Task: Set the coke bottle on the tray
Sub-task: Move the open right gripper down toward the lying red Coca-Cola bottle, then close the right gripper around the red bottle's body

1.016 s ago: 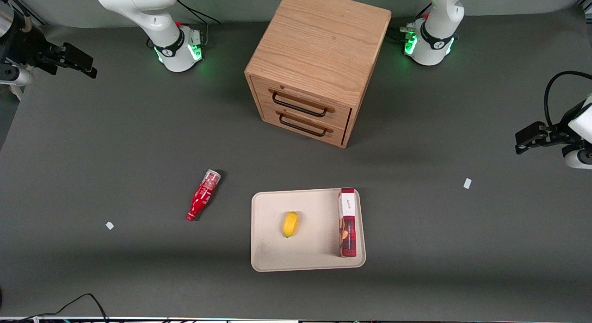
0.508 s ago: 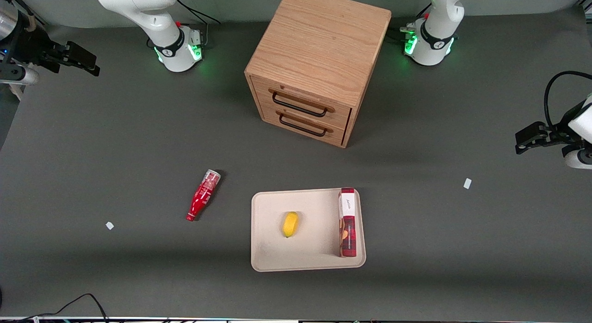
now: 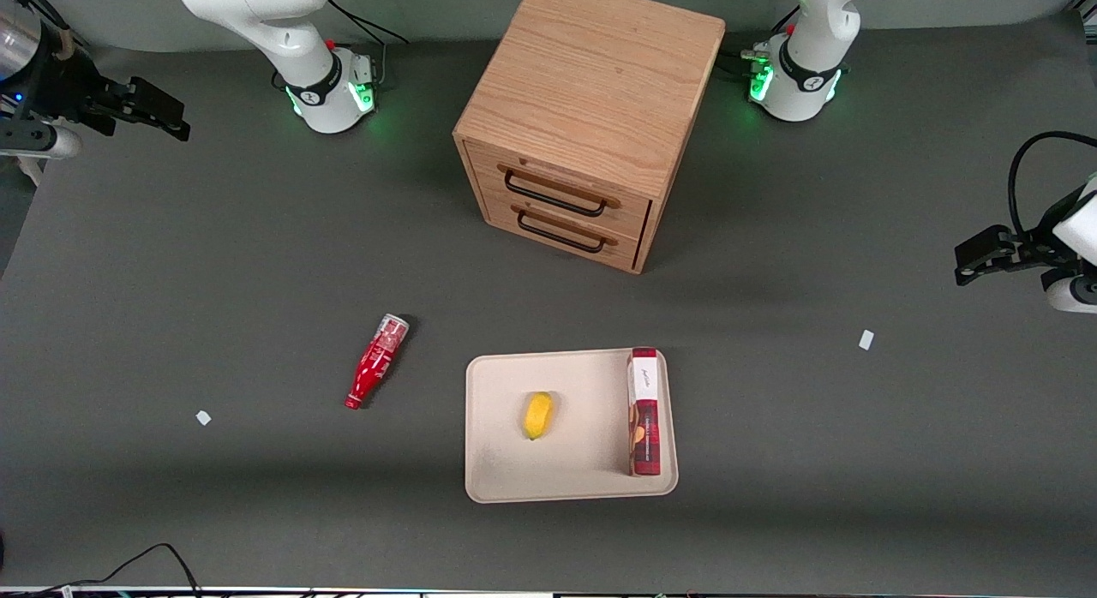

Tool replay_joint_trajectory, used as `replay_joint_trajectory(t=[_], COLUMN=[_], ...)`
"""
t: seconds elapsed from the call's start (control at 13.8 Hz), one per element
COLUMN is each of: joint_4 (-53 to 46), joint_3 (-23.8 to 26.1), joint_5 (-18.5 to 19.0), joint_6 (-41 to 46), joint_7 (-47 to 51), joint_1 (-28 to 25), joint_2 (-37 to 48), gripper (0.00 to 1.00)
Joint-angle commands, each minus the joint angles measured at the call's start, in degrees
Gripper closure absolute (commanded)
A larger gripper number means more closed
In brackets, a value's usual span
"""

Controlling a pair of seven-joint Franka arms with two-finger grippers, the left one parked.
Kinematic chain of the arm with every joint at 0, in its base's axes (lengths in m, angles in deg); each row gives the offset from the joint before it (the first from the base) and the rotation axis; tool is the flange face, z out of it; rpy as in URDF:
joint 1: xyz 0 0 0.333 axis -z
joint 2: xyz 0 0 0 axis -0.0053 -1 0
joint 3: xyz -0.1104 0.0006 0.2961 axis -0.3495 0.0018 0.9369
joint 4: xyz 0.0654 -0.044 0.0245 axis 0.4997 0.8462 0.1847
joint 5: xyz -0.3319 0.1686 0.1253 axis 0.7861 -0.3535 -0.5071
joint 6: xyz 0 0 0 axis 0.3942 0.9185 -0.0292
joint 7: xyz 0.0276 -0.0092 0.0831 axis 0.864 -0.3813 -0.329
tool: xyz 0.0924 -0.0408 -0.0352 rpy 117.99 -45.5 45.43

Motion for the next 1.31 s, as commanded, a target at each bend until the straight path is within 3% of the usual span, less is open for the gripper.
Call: replay_joint_trajectory(t=[0.0,0.15,0.44,0.65,0.73,0.87,1.09,1.23], joint_4=[-9.78,-10.95,-7.27,2.72,9.63,15.13,16.65,16.65], joint_3=[0.29,1.77,8.18,9.87,9.87,9.87,9.87,9.87], joint_5=[-4.26,-6.29,-6.03,-5.51,-2.81,0.20,4.67,5.48], joint_6=[0.81,-0.58,-8.57,-20.15,-28.20,-36.50,-46.09,-50.76], joint_7=[4.81,11.92,29.58,35.77,35.77,36.38,39.63,40.43], joint_1=[-0.24,-0.15,-0.24,-0.33,-0.33,-0.41,-0.33,-0.41], joint_2=[-7.41,-11.20,-19.98,-23.16,-24.04,-26.32,-32.11,-35.28], gripper=[0.00,0.00,0.00,0.00,0.00,0.00,0.00,0.00])
